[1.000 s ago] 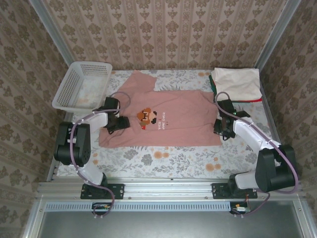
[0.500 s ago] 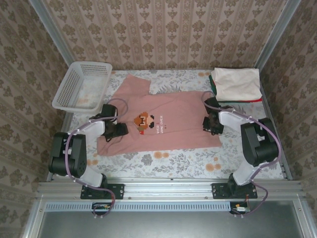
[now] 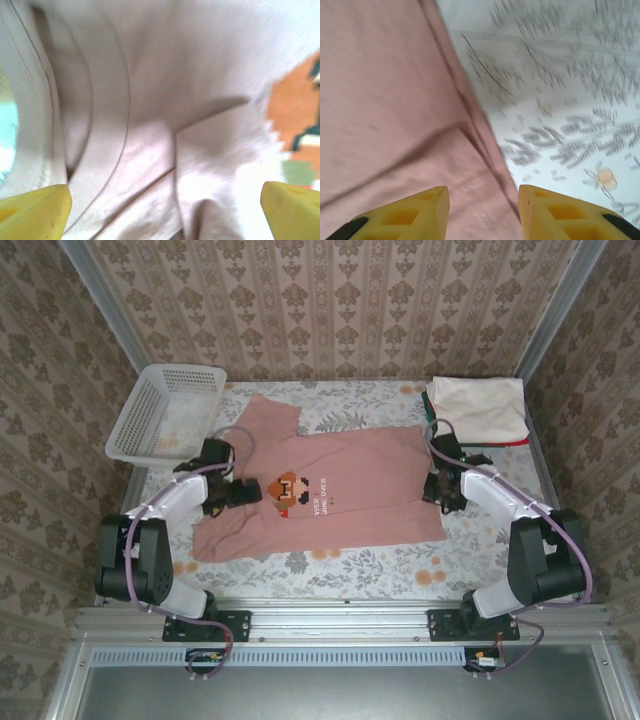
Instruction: Fold and stack the t-shirts
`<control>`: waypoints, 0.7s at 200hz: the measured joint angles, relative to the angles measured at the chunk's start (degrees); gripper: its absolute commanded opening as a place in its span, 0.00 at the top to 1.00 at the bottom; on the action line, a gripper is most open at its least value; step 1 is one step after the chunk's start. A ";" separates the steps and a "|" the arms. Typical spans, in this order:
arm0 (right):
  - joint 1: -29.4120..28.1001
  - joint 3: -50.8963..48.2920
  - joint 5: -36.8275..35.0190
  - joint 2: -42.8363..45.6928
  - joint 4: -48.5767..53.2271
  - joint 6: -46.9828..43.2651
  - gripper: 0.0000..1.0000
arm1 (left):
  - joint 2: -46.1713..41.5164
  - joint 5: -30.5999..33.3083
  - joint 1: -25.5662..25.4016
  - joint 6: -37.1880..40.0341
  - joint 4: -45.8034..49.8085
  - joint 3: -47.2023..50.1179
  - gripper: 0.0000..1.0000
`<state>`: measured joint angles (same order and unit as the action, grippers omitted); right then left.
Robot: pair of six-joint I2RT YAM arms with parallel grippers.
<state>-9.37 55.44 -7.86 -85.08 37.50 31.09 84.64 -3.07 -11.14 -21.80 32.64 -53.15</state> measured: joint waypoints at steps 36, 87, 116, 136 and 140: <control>-0.07 12.74 1.36 -7.65 -1.16 -3.26 0.44 | 4.22 1.16 -0.96 0.68 0.39 -15.26 0.00; -0.07 31.93 2.08 -26.77 -1.46 -7.74 0.41 | 30.86 3.32 -2.29 2.36 -0.52 -43.74 0.07; 0.00 42.58 0.17 -36.26 -0.35 -9.68 0.42 | 45.40 4.11 -0.85 2.14 -0.35 -57.59 0.08; 0.26 47.32 -0.66 -40.72 0.46 -10.25 0.43 | 53.48 3.67 0.57 1.07 0.31 -66.47 0.08; 0.35 48.17 -0.81 -41.48 0.57 -10.29 0.43 | 54.62 3.48 0.81 0.79 0.39 -67.84 0.08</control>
<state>-9.02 103.61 -8.67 -126.56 38.06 20.80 139.26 0.40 -10.33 -21.02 33.04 -120.99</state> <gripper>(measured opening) 0.580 0.925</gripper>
